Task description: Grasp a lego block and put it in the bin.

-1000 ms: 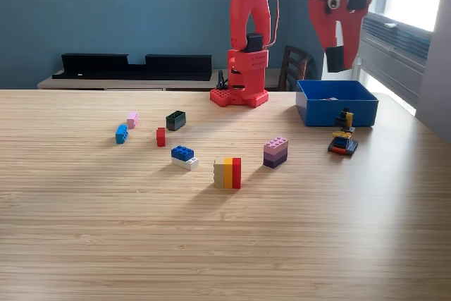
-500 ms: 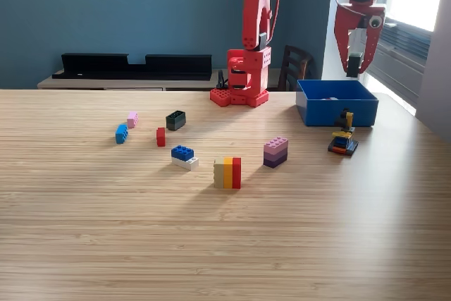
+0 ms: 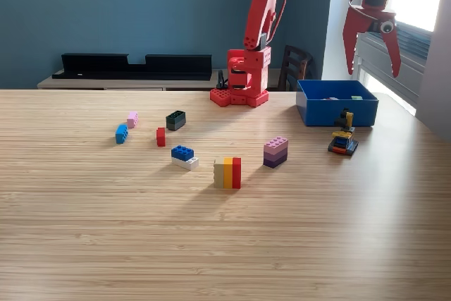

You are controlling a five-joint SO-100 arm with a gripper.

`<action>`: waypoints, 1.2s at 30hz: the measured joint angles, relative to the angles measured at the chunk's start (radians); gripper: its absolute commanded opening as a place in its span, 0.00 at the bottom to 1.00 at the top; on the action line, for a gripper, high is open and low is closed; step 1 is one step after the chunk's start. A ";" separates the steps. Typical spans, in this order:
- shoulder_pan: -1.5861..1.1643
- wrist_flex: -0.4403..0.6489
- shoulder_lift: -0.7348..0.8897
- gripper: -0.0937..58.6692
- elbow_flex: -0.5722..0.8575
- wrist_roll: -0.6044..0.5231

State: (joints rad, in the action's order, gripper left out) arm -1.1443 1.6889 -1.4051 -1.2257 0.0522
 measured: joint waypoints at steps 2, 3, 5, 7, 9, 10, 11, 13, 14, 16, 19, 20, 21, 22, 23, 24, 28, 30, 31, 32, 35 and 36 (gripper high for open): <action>0.018 0.000 0.000 0.08 0.000 0.009; 0.035 0.000 0.000 0.02 0.000 0.002; 0.084 0.000 0.000 0.00 0.000 -0.017; 0.147 0.000 0.000 0.00 0.000 -0.034; 0.213 0.000 0.000 0.00 0.000 -0.051; 0.244 0.000 0.000 0.00 0.000 -0.066; 0.285 0.000 0.000 0.00 0.000 -0.077; 0.405 0.000 0.000 0.00 0.000 -0.098; 0.471 0.000 0.000 0.00 0.000 -0.110; 0.581 0.000 0.000 0.00 0.000 -0.129; 0.715 -0.002 0.000 0.00 0.000 -0.135; 0.747 -0.009 0.000 0.00 0.000 -0.138; 0.773 -0.023 0.000 0.00 -0.002 -0.138; 0.793 -0.040 0.000 0.00 -0.012 -0.138; 0.816 -0.057 0.000 0.00 -0.029 -0.129; 0.841 -0.075 0.000 0.00 -0.051 -0.132; 0.879 -0.161 0.000 0.00 -0.155 -0.129; 0.894 -0.198 0.000 0.00 -0.198 -0.123; 0.902 -0.210 0.000 0.00 -0.209 -0.127; 0.907 -0.222 0.000 0.00 -0.215 -0.129; 0.922 -0.244 0.000 0.00 -0.218 -0.118; 0.928 -0.247 0.000 0.00 -0.218 -0.114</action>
State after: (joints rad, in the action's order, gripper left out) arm -0.2163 1.4419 -1.4051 -1.4435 -0.0614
